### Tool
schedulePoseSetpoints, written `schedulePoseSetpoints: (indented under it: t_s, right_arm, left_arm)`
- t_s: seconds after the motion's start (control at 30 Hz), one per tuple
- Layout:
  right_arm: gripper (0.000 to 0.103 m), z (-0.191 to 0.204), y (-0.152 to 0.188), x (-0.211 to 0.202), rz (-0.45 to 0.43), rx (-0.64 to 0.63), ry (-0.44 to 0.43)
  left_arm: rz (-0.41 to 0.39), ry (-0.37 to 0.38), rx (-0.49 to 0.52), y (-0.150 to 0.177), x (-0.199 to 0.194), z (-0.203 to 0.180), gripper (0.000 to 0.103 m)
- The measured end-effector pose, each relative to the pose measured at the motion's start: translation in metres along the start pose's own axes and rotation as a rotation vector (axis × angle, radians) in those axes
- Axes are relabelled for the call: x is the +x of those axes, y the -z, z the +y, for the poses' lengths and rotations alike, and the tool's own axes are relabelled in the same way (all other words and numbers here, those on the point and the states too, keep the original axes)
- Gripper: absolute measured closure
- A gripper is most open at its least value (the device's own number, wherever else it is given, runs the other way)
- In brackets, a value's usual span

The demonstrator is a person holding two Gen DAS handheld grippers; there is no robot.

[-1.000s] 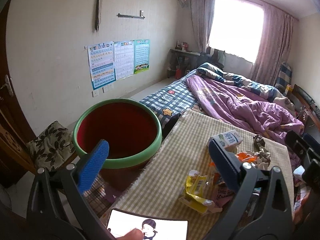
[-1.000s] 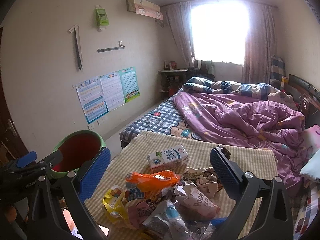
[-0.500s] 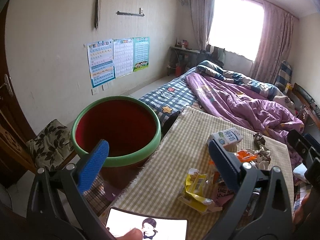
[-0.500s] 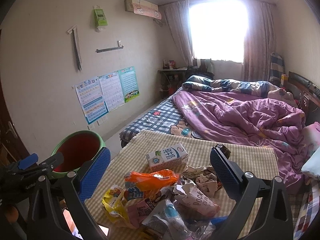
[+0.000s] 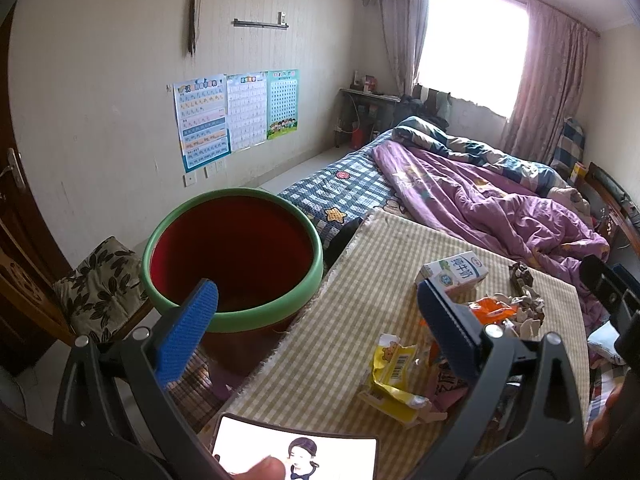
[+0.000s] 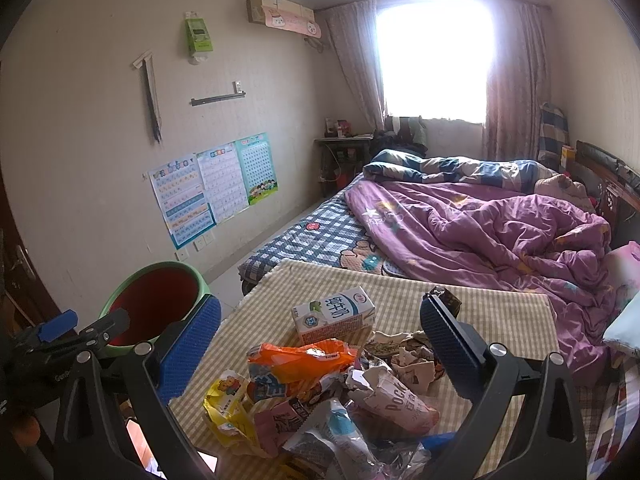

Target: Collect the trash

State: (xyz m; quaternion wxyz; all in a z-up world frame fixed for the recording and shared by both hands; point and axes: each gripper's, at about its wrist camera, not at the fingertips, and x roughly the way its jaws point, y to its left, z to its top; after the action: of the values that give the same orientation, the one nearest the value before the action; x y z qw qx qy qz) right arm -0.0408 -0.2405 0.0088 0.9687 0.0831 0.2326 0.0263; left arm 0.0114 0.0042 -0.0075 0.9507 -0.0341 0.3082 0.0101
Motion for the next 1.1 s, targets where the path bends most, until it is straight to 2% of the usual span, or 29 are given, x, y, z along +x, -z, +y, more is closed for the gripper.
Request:
schedulePoseSetpoints:
  t_s: [0.73,1.1]
  right_arm:
    - [0.007,-0.001,0.002,0.006,0.018,0.007,-0.001]
    - [0.007,-0.009,0.002,0.012,0.025,0.014,0.017]
  left_arm:
    - [0.008,-0.003,0.008,-0.001,0.003,0.001,0.005]
    - [0.031,0.021,0.014,0.002,0.009,0.001,0.005]
